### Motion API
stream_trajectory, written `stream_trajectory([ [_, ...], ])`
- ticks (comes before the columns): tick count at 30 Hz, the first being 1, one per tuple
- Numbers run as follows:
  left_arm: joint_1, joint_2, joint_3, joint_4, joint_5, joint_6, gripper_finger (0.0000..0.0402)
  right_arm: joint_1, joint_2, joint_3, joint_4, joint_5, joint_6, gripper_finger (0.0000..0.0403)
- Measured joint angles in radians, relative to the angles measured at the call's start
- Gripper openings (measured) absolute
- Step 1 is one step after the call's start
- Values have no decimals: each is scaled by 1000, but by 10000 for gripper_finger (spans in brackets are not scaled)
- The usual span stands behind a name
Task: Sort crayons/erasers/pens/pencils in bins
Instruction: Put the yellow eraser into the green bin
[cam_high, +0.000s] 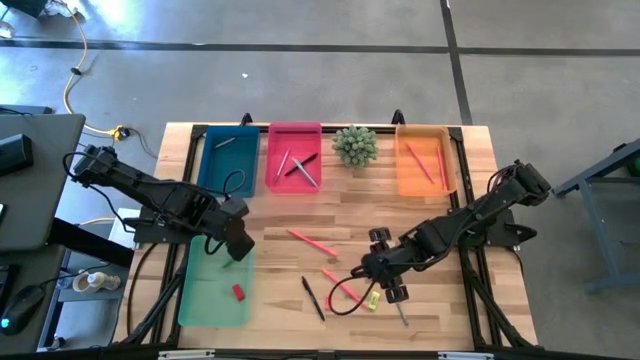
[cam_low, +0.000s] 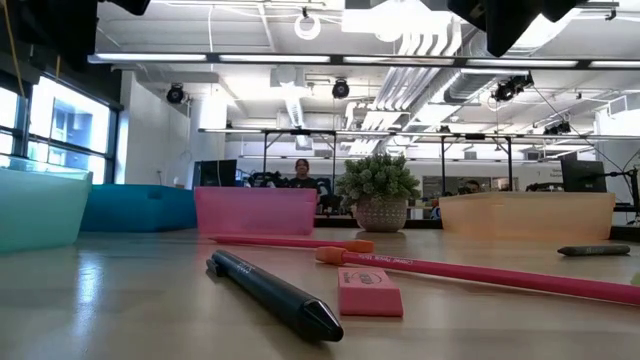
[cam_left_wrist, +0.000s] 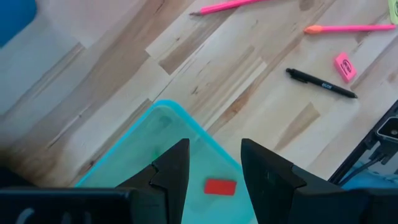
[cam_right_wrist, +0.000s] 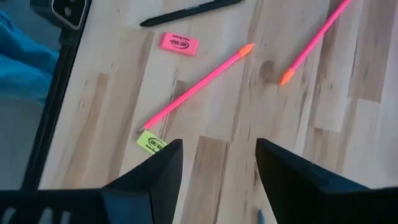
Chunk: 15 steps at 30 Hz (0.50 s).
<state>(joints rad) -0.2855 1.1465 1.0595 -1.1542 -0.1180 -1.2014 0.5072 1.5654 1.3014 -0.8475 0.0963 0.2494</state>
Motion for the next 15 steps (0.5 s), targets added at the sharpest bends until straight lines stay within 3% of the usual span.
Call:
stream_trajectory([
  [7, 0, 0, 0, 0, -18, 23, 131, 25, 2, 36, 48, 9, 81, 195],
  [15, 0, 0, 0, 1, -25, -19, 131, 39, 1, 101, 29, 26, -46, 195],
])
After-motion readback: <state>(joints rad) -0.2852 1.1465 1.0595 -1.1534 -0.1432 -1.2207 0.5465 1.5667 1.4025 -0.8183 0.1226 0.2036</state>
